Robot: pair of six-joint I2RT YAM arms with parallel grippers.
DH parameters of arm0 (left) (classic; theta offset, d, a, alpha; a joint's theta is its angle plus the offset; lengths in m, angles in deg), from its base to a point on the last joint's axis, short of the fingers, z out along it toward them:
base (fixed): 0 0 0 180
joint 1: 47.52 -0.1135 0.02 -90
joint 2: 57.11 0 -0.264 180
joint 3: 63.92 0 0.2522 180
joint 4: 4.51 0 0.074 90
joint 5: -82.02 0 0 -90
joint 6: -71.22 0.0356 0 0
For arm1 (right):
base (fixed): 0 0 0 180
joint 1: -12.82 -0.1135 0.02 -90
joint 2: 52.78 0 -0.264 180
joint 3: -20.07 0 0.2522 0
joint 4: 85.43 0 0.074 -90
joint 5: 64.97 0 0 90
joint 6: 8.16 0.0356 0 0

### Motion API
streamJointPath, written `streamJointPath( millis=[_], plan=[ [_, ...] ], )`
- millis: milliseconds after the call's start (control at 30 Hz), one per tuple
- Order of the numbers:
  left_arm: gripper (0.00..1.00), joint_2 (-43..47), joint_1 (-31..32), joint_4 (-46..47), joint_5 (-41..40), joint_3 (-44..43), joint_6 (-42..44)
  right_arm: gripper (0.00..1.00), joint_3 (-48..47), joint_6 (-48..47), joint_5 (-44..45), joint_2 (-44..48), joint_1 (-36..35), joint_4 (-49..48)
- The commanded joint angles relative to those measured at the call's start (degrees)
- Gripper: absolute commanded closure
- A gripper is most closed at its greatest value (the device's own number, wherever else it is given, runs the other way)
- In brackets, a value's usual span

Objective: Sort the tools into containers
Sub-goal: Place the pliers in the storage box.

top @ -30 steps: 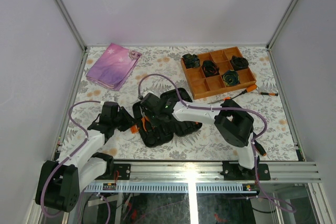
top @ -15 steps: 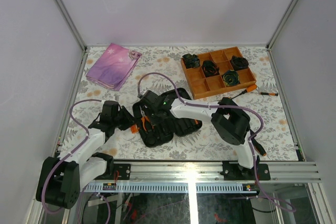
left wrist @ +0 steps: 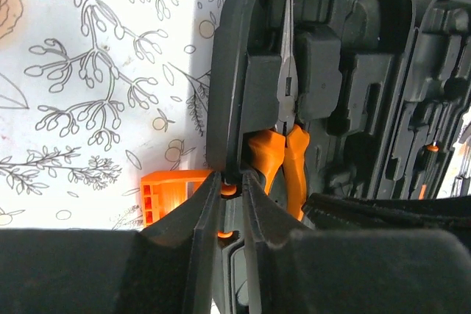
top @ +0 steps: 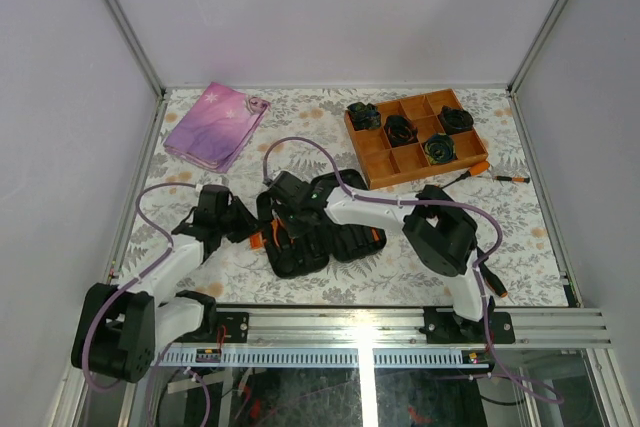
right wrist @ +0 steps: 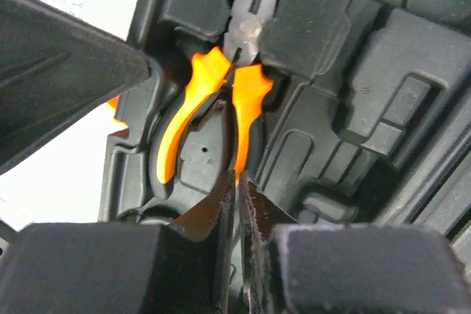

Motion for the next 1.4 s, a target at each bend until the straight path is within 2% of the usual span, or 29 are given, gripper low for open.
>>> streamJointPath(
  millis=[0,133,267,567,967,1367],
  plan=[
    [0.85,-2.96,0.52,0.52,-2.13,-4.10,1.50,0.87,1.78,-0.78,0.55,5.80,-1.17,-5.83],
    [0.84,-4.16,-0.19,-0.81,-3.12,-6.12,2.16,0.86,1.45,-0.73,0.85,8.02,-1.17,-8.68],
    [0.81,-2.89,-0.64,-1.87,-3.59,-6.57,2.18,0.85,-2.69,0.39,-1.75,4.61,-1.17,-6.48],
    [0.78,-0.74,-1.02,-3.56,-4.07,-6.23,2.52,0.84,-7.17,5.60,-0.81,-0.80,-1.08,-3.45],
    [0.78,-0.14,-1.36,-4.14,-4.05,-6.68,2.62,0.84,-8.03,7.32,-3.37,-4.88,-1.12,-2.09],
    [0.78,0.34,-1.48,-4.56,-4.04,-6.87,2.62,0.97,-7.68,9.45,-4.08,-10.29,-1.08,0.78]
  ],
)
